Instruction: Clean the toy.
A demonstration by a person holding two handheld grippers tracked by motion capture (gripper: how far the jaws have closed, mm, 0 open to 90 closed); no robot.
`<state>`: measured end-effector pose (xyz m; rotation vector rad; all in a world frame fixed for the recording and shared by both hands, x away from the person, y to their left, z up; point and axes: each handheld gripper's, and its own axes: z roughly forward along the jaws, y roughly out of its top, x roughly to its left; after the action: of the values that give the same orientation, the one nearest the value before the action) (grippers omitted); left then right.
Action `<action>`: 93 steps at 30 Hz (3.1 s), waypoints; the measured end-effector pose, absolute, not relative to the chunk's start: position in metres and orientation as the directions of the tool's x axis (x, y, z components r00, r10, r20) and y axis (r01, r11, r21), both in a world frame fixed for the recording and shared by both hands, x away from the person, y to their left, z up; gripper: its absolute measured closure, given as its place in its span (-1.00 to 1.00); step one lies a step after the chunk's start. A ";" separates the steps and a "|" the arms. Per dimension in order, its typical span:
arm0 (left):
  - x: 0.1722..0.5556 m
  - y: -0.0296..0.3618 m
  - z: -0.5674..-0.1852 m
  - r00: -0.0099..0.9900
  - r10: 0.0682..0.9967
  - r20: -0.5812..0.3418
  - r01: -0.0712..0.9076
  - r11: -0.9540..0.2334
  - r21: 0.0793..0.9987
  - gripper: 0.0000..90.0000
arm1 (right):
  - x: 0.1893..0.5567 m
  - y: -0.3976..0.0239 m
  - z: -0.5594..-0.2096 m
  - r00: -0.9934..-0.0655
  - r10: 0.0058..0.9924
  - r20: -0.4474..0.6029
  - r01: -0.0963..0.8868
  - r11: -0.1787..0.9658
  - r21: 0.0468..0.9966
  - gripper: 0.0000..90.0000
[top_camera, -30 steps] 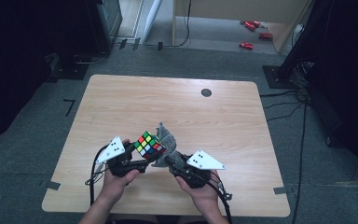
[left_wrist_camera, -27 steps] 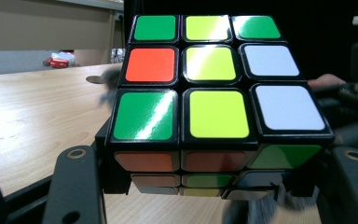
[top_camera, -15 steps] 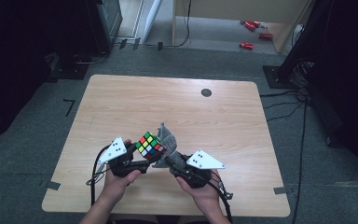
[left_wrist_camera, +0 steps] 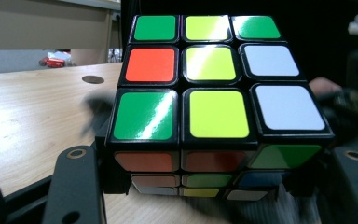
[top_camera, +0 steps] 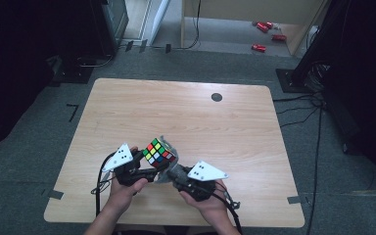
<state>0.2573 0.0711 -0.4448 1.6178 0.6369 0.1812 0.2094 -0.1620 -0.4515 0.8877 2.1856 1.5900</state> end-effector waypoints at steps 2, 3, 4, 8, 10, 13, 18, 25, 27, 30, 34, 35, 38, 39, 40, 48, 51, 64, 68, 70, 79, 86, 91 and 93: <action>0.257 0.072 -0.444 0.832 0.497 -0.248 0.293 -0.015 0.956 -0.24 | 0.207 -0.157 -0.453 -0.780 0.621 0.080 0.279 0.231 0.932 0.50; 0.257 0.073 -0.443 0.833 0.494 -0.248 0.292 -0.012 0.956 -0.24 | 0.207 -0.158 -0.452 -0.775 0.627 0.074 0.275 0.230 0.934 0.50; 0.257 0.073 -0.443 0.834 0.490 -0.251 0.293 -0.009 0.956 -0.24 | 0.209 -0.163 -0.449 -0.756 0.648 0.089 0.283 0.200 0.938 0.50; 0.256 0.070 -0.445 0.841 0.481 -0.248 0.293 -0.020 0.956 -0.24 | 0.214 -0.178 -0.447 -0.695 0.706 0.135 0.291 0.105 0.951 0.50; 0.257 0.070 -0.445 0.842 0.475 -0.256 0.299 -0.015 0.954 -0.24 | 0.212 -0.172 -0.450 -0.722 0.684 0.105 0.277 0.147 0.950 0.50; 0.257 0.071 -0.444 0.842 0.473 -0.260 0.300 -0.009 0.954 -0.24 | 0.206 -0.157 -0.457 -0.780 0.625 0.031 0.230 0.240 0.943 0.50; 0.257 0.071 -0.445 0.851 0.456 -0.258 0.299 -0.018 0.954 -0.24 | 0.210 -0.166 -0.453 -0.723 0.691 0.013 0.222 0.215 0.951 0.50; 0.259 0.074 -0.445 0.848 0.463 -0.258 0.299 -0.016 0.954 -0.24 | 0.210 -0.163 -0.458 -0.835 0.549 0.038 0.209 0.252 0.945 0.50; 0.260 0.078 -0.444 0.845 0.475 -0.246 0.287 -0.015 0.958 -0.24 | 0.212 -0.167 -0.454 -0.832 0.554 -0.019 0.187 0.313 0.931 0.50; 0.259 0.081 -0.447 0.852 0.484 -0.201 0.238 -0.016 0.971 -0.24 | 0.225 -0.195 -0.446 -0.711 0.698 0.079 0.300 0.200 0.933 0.50; 0.253 0.067 -0.454 0.876 0.478 -0.072 0.134 -0.097 0.986 -0.24 | 0.219 -0.218 -0.426 -0.623 0.747 0.233 0.297 -0.050 0.954 0.50; 0.250 0.063 -0.456 0.879 0.475 -0.043 0.114 -0.122 0.986 -0.24 | 0.216 -0.217 -0.422 -0.636 0.733 0.240 0.283 -0.068 0.957 0.50; 0.243 0.051 -0.461 0.894 0.448 0.023 0.060 -0.171 0.983 -0.24 | 0.205 -0.205 -0.411 -0.674 0.694 0.255 0.253 -0.107 0.962 0.50; 0.241 0.050 -0.461 0.896 0.444 0.033 0.050 -0.175 0.983 -0.24 | 0.203 -0.202 -0.410 -0.674 0.685 0.278 0.262 -0.130 0.956 0.50; 0.240 0.049 -0.460 0.896 0.442 0.042 0.041 -0.177 0.983 -0.24 | 0.204 -0.201 -0.412 -0.669 0.684 0.290 0.273 -0.136 0.952 0.51; 0.239 0.049 -0.460 0.885 0.460 0.074 0.022 -0.199 0.980 -0.24 | 0.217 -0.210 -0.435 -0.598 0.649 0.471 0.422 -0.245 0.873 0.52; 0.238 0.047 -0.461 0.888 0.454 0.073 0.022 -0.201 0.979 -0.24 | 0.210 -0.205 -0.422 -0.637 0.613 0.466 0.389 -0.266 0.882 0.52; 0.237 0.043 -0.461 0.889 0.451 0.084 0.025 -0.230 0.973 -0.24 | 0.213 -0.204 -0.426 -0.601 0.649 0.466 0.405 -0.256 0.878 0.52; 0.236 0.044 -0.461 0.891 0.447 0.083 0.028 -0.236 0.971 -0.24 | 0.225 -0.210 -0.448 -0.539 0.673 0.506 0.482 -0.246 0.841 0.52; 0.237 0.043 -0.462 0.890 0.449 0.083 0.028 -0.236 0.971 -0.24 | 0.225 -0.211 -0.449 -0.530 0.674 0.515 0.497 -0.245 0.832 0.52; 0.237 0.045 -0.460 0.893 0.445 0.070 0.035 -0.225 0.974 -0.24 | 0.227 -0.209 -0.449 -0.532 0.681 0.504 0.488 -0.240 0.839 0.52; 0.240 0.043 -0.463 0.889 0.451 0.079 0.048 -0.262 0.964 -0.24 | 0.218 -0.207 -0.431 -0.576 0.659 0.484 0.444 -0.245 0.862 0.52; 0.237 0.043 -0.460 0.894 0.442 0.073 0.044 -0.248 0.968 -0.24 | 0.226 -0.209 -0.448 -0.521 0.688 0.506 0.496 -0.238 0.835 0.52; 0.238 0.043 -0.461 0.893 0.444 0.070 0.047 -0.247 0.968 -0.24 | 0.228 -0.212 -0.451 -0.505 0.681 0.531 0.521 -0.250 0.816 0.52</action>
<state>0.2383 0.0428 -0.4610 1.7939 0.3695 0.3895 0.2277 -0.2119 -0.4514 1.4891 1.8383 1.8649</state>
